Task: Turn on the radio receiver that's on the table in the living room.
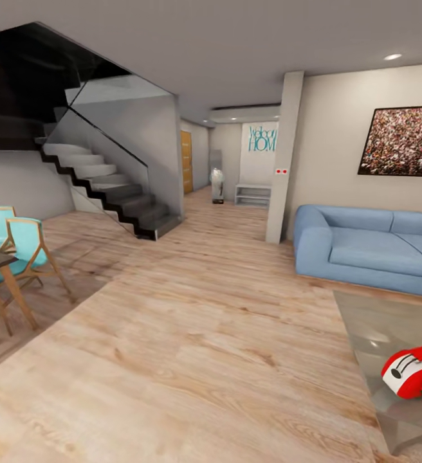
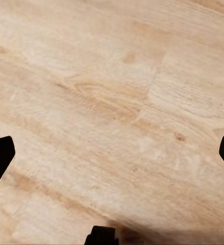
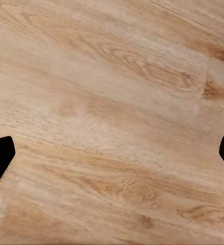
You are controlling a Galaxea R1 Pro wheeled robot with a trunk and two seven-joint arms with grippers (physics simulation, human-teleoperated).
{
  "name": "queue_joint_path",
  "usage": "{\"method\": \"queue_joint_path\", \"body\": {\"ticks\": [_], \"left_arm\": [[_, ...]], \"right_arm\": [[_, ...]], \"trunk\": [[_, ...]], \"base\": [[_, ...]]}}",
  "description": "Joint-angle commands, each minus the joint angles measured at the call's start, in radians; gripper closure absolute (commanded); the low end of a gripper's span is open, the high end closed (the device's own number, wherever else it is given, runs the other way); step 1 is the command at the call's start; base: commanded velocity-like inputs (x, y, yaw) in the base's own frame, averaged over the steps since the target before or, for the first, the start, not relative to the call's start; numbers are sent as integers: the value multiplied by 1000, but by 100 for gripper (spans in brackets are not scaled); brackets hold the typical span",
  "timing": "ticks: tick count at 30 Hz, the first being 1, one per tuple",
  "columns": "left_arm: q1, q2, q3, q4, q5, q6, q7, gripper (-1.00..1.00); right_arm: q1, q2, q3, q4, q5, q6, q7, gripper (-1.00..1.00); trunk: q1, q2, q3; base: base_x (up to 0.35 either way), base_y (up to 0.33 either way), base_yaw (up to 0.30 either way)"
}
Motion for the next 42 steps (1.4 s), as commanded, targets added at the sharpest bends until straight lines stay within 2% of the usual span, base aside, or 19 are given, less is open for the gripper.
{"method": "queue_joint_path", "body": {"ticks": [1, 42], "left_arm": [[0, 0, 0, 0, 0, 0, 0, -100], [0, 9, 0, 0, 1, 1, 0, -100]], "right_arm": [[0, 0, 0, 0, 0, 0, 0, -100], [0, 0, 0, 0, 0, 0, 0, -100]], "trunk": [[0, 0, 0], [0, 0, 15]], "base": [[258, 220, -275], [261, 216, -275]]}}
